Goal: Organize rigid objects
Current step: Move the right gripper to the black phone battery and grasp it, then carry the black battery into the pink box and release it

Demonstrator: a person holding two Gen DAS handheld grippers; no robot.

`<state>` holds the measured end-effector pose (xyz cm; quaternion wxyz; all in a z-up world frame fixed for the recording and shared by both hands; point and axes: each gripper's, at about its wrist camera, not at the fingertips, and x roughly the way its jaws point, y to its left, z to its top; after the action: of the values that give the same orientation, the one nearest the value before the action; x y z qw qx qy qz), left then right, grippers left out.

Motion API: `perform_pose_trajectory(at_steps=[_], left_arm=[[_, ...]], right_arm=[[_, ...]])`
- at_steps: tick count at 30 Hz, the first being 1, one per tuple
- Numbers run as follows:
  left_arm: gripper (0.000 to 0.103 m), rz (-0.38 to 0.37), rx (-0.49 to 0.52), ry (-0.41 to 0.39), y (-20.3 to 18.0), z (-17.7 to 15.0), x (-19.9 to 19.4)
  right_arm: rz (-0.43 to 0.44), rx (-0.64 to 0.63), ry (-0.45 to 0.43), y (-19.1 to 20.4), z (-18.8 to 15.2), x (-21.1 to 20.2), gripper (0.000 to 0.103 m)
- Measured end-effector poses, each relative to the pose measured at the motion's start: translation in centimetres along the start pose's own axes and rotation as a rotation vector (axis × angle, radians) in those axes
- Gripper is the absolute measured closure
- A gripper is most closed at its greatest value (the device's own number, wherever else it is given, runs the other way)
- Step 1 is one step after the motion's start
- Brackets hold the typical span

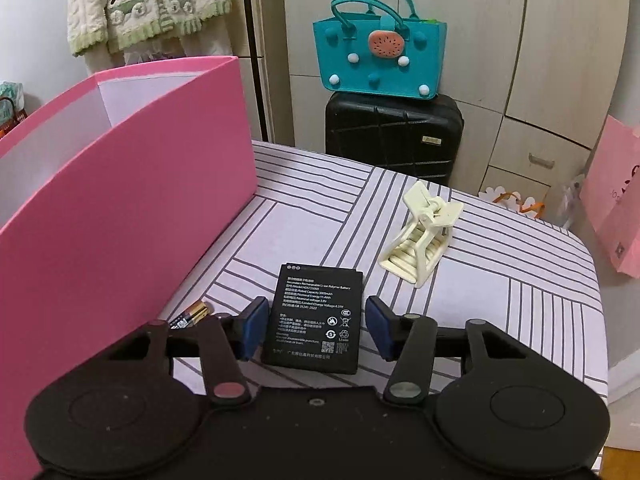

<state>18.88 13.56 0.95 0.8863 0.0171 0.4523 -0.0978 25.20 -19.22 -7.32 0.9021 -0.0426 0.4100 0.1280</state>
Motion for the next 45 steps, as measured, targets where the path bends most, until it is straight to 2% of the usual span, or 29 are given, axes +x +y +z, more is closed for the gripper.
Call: perform_pose_trajectory(at_steps=[1,3,6,10,15,19,22,27,31,34,35,38,45], left_arm=[[0.097,-0.001,0.001,0.0,0.0,0.0,0.0],[0.097,-0.005,0.002,-0.001,0.1,0.0,0.0],[0.097,-0.008,-0.001,-0.003,0.2,0.0,0.0],[0.097,-0.018,-0.003,0.007,0.3,0.2,0.0],[0.097,-0.029,0.007,0.002,0.5,0.5,-0.4],[0.097,-0.025,0.014,0.024,0.4,0.4,-0.1],[0.097,-0.025,0.017,0.05,0.5,0.2,0.2],[0.098,-0.024,0.019,0.03,0.5,0.0,-0.3],[0.099,-0.024,0.037,0.022,0.4,-0.1,-0.4],[0.099,-0.026,0.058,0.043,0.4,-0.1,-0.3],[0.099,-0.025,0.064,0.047,0.3,-0.1,-0.3],[0.099,-0.02,0.08,0.047,0.1,0.0,-0.5],[0.098,-0.039,0.08,0.037,0.4,-0.3,-0.5]], right_arm=[[0.004,0.003,0.001,-0.2,0.0,0.1,0.042],[0.006,0.006,-0.002,-0.3,0.1,0.1,0.049],[-0.027,0.048,0.0,-0.6,0.0,-0.2,0.049],[0.015,0.118,0.008,-1.7,-0.3,-0.7,0.049],[0.029,0.118,0.006,-1.3,-0.9,-2.3,0.049],[0.04,0.121,-0.021,-0.8,-0.9,-4.1,0.049],[0.08,0.12,-0.051,-0.3,-0.6,-6.0,0.049],[0.094,0.066,-0.112,1.4,0.2,-9.1,0.049],[0.174,0.044,-0.151,3.0,1.6,-11.4,0.049],[0.326,0.026,-0.169,5.3,3.5,-12.4,0.049],[0.377,0.004,-0.163,6.5,4.2,-12.4,0.049],[0.459,-0.073,-0.12,10.0,5.8,-11.6,0.049],[0.518,-0.197,0.097,16.8,8.3,-6.7,0.049]])
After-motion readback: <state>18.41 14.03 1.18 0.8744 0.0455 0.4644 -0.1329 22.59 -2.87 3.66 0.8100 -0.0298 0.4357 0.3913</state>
